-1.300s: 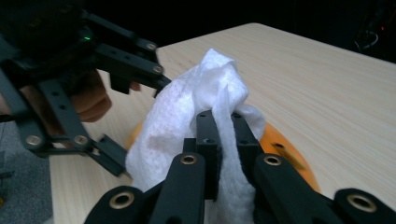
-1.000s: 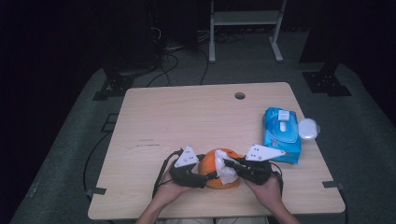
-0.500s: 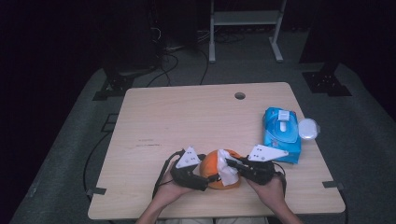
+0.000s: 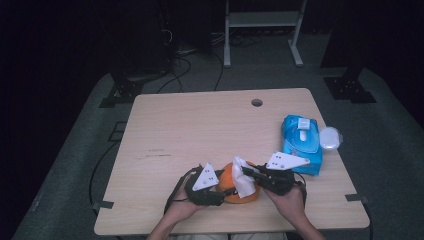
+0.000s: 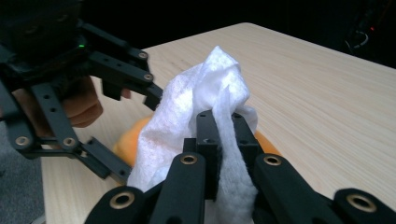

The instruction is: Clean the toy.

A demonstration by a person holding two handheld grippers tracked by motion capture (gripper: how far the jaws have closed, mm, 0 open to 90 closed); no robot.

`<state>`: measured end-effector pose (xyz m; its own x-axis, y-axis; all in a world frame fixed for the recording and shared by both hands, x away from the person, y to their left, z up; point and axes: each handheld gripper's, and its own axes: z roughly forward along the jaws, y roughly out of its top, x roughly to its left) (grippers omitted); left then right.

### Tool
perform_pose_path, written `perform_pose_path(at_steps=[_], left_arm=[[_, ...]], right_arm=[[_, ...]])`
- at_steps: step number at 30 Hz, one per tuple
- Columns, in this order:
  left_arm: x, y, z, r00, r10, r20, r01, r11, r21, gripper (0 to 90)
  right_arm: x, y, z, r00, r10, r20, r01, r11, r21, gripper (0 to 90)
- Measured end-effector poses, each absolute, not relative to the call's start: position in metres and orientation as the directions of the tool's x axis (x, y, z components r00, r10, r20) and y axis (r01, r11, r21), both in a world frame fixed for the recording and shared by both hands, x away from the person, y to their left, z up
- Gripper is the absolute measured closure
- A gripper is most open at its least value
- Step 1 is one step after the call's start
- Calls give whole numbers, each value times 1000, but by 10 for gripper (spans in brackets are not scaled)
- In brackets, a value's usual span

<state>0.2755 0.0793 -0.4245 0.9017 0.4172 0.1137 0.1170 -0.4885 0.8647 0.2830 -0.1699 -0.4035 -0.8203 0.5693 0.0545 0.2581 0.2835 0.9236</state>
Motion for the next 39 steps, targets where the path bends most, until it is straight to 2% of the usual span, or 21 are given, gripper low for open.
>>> perform_pose_path(at_steps=[7,11,15,20,27,34,39], left_arm=[[273,80,-426,901,411,140,100,-511,854,398],[273,81,-426,902,411,136,101,-505,857,402],[273,79,-425,903,404,147,91,-514,853,403],[271,80,-426,902,405,150,92,-519,850,402],[273,81,-427,905,403,140,96,-513,853,399],[270,83,-427,906,395,153,89,-530,843,396],[272,86,-428,908,396,134,101,-519,849,396]], right_arm=[[272,-149,-402,-854,520,25,222,321,921,846],[279,-160,-400,-831,556,22,233,312,921,847],[280,-165,-401,-815,575,66,271,279,921,847],[270,-144,-399,-856,517,5,207,334,919,846],[284,-171,-403,-811,580,75,281,275,919,848],[273,-150,-401,-846,532,36,239,318,918,847],[285,-171,-404,-812,580,60,273,287,918,848]])
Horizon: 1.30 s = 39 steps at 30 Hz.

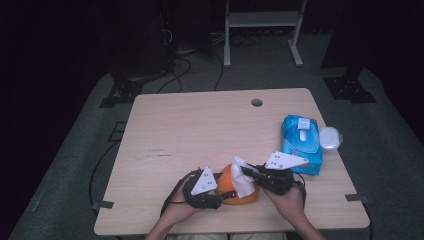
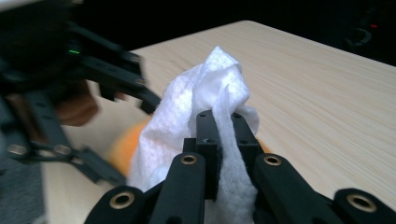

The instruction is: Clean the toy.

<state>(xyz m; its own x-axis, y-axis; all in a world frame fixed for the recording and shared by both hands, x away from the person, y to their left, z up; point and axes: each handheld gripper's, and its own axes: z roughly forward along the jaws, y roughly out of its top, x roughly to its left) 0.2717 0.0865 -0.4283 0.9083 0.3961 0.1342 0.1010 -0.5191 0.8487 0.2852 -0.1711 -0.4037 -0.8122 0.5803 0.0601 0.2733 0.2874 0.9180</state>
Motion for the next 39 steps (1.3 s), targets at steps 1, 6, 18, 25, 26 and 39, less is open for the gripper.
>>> perform_pose_path(at_steps=[1,6,18,25,26,39], left_arm=[[273,86,-428,909,396,127,105,-514,852,395],[277,84,-426,908,410,84,143,-492,859,294],[280,97,-428,900,435,30,202,-476,856,375],[285,89,-426,884,467,14,225,-452,863,214],[285,90,-427,883,469,17,225,-454,862,277],[290,100,-428,883,465,-55,276,-421,864,282]], right_arm=[[287,-175,-405,-806,586,79,288,273,918,847],[285,-174,-408,-806,583,101,301,257,918,848],[286,-182,-409,-801,593,81,293,270,917,848],[279,-164,-412,-835,548,60,261,296,919,846],[277,-161,-410,-838,544,25,237,323,916,847],[287,-184,-416,-794,598,110,319,255,913,848]])
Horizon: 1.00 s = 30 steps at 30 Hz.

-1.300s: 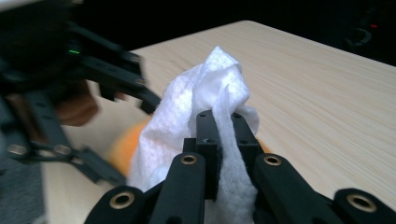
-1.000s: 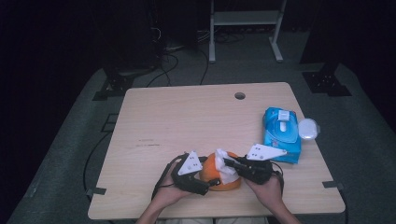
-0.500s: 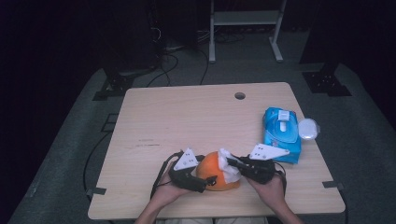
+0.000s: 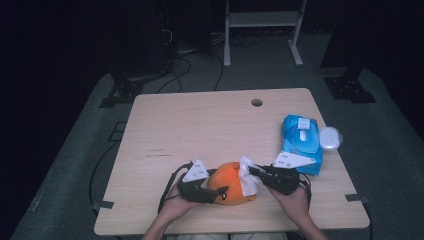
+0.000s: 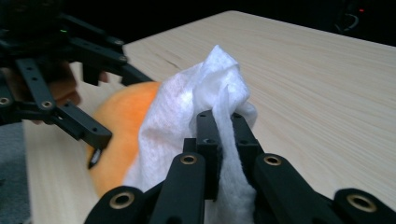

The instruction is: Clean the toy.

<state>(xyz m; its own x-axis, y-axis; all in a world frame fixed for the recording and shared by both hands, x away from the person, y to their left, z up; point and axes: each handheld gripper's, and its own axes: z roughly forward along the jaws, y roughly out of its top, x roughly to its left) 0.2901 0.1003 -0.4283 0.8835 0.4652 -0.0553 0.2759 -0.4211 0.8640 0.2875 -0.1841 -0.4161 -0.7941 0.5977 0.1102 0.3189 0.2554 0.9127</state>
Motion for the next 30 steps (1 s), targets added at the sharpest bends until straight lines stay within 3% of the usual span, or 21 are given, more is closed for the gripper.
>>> perform_pose_path(at_steps=[2,3,6,9,15,20,30], left_arm=[[293,98,-428,877,475,-77,300,-414,859,186],[294,97,-430,875,478,-80,305,-416,856,178],[293,100,-431,872,487,-52,290,-426,857,308],[293,102,-433,866,495,-65,304,-418,856,355],[296,110,-436,855,509,-98,337,-401,852,358],[294,107,-435,861,504,-70,313,-417,853,359],[284,96,-431,885,465,-1,242,-457,856,353]], right_arm=[[284,-177,-417,-814,572,102,301,263,917,847],[281,-172,-417,-822,561,97,293,272,917,846],[282,-168,-416,-828,558,60,269,302,915,847],[292,-184,-418,-795,597,106,315,256,914,848],[293,-196,-423,-770,626,127,348,244,905,848],[290,-183,-418,-790,606,95,314,266,912,848],[302,-196,-421,-756,630,176,370,190,909,847]])
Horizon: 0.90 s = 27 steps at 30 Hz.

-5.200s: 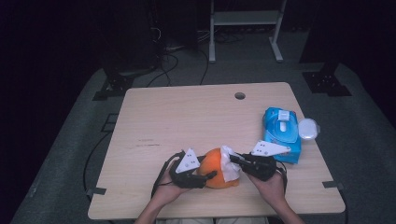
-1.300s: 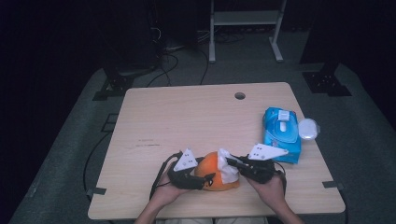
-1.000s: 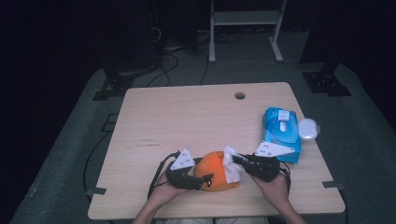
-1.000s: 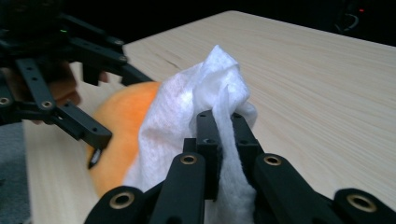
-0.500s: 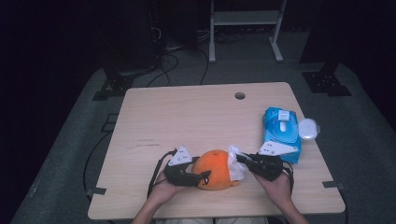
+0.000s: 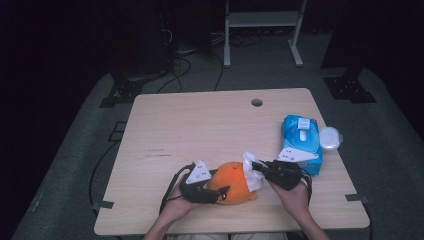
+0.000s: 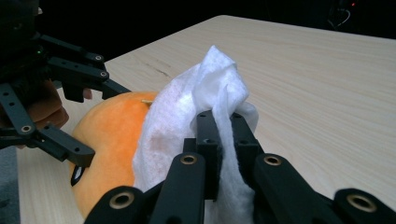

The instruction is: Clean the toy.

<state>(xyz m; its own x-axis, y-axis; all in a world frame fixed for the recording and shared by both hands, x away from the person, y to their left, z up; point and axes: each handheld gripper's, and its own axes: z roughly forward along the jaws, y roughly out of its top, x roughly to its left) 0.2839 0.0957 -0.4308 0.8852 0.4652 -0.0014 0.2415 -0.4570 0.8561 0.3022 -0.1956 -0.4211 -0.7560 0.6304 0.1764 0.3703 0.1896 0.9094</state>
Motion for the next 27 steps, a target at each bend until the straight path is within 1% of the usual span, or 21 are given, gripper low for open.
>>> perform_pose_path(at_steps=[2,4,6,7,8,9,10,12,14,15,17,20,22,24,26,27], left_arm=[[285,96,-429,892,452,-20,251,-456,854,311],[291,98,-428,875,481,-62,300,-438,848,214],[297,99,-430,858,503,-108,353,-423,835,126],[299,99,-432,858,496,-135,372,-417,829,122],[298,99,-434,861,493,-129,362,-413,836,159],[297,98,-433,862,495,-114,351,-417,838,225],[295,96,-432,864,495,-94,334,-423,842,264],[289,92,-428,867,497,-30,274,-425,863,344],[283,85,-426,870,491,49,209,-456,865,368],[281,84,-426,872,487,54,202,-459,865,372],[281,85,-426,880,471,52,198,-465,863,374],[280,88,-426,891,451,46,194,-471,860,369],[281,88,-426,897,440,31,202,-472,858,332],[285,90,-427,891,453,-11,241,-454,858,228],[291,92,-429,877,475,-74,307,-436,846,128],[293,92,-431,873,476,-106,337,-431,837,106]], right_arm=[[303,-195,-423,-758,625,186,382,194,904,847],[302,-193,-425,-765,613,196,391,200,899,847],[300,-190,-421,-778,602,178,372,214,903,847],[299,-189,-419,-781,598,177,366,210,907,847],[298,-188,-417,-786,592,176,358,205,911,847],[296,-186,-414,-791,589,163,345,209,915,847],[295,-185,-413,-795,586,157,337,212,917,847],[294,-181,-411,-804,574,156,328,210,921,847],[294,-178,-411,-806,576,140,320,224,921,847],[295,-179,-412,-802,582,137,322,227,919,847],[299,-186,-417,-785,596,169,352,204,913,848],[304,-196,-421,-755,628,190,384,189,904,848],[303,-198,-423,-756,621,209,395,178,901,848],[299,-192,-422,-772,606,191,379,199,904,848],[296,-188,-421,-785,591,184,367,205,907,848],[294,-187,-420,-792,582,185,361,201,911,847]])
